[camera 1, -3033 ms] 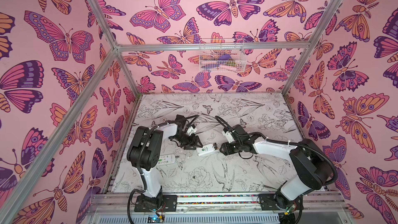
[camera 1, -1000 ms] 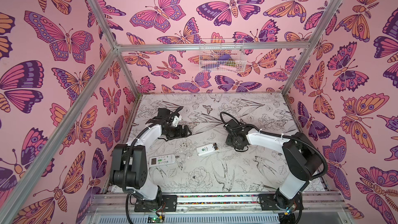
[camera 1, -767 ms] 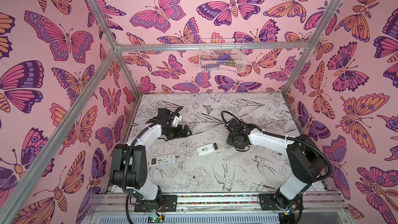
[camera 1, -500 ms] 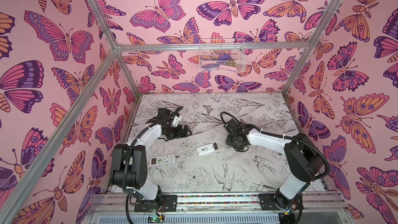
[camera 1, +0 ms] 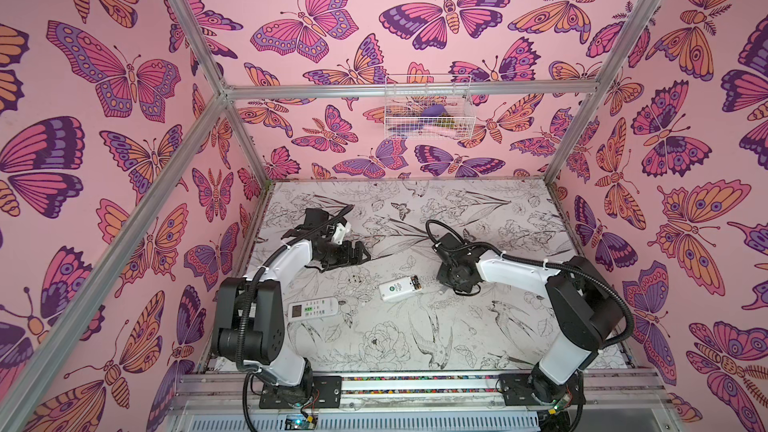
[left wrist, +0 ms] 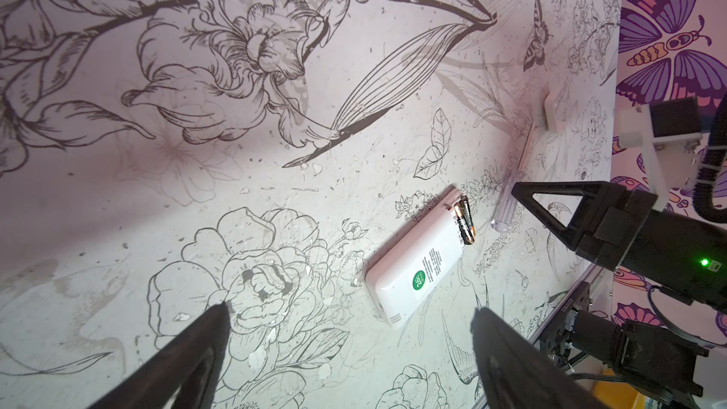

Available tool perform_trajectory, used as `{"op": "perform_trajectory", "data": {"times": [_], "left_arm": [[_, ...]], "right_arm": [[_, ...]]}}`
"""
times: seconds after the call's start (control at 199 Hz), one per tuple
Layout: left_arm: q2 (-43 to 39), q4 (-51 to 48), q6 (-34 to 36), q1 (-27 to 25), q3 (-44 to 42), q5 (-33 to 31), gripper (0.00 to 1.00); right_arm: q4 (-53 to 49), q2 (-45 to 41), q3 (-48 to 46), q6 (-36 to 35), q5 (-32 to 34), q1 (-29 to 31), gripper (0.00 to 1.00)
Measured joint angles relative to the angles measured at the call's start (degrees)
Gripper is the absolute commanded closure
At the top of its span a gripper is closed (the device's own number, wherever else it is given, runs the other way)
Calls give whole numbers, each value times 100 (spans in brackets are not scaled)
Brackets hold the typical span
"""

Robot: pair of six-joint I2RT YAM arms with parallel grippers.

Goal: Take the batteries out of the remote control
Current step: 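Close the right gripper on the clear screwdriver handle and lift it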

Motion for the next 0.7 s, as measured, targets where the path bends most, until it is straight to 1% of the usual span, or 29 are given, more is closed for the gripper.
{"op": "perform_trajectory", "data": {"times": [0.271, 0.466, 0.617, 0.702], "left_arm": [[0, -9, 0, -85, 11, 2, 2], [0, -31, 7, -109, 72, -17, 3], [0, -79, 72, -149, 184, -15, 3], [0, -136, 133, -160, 260, -11, 3]], "right_arm": [[37, -28, -170, -127, 37, 0, 80], [26, -44, -170, -319, 59, 0, 89], [-111, -72, -155, -785, 166, 0, 94], [-83, -149, -109, -1241, 166, 0, 96]]}}
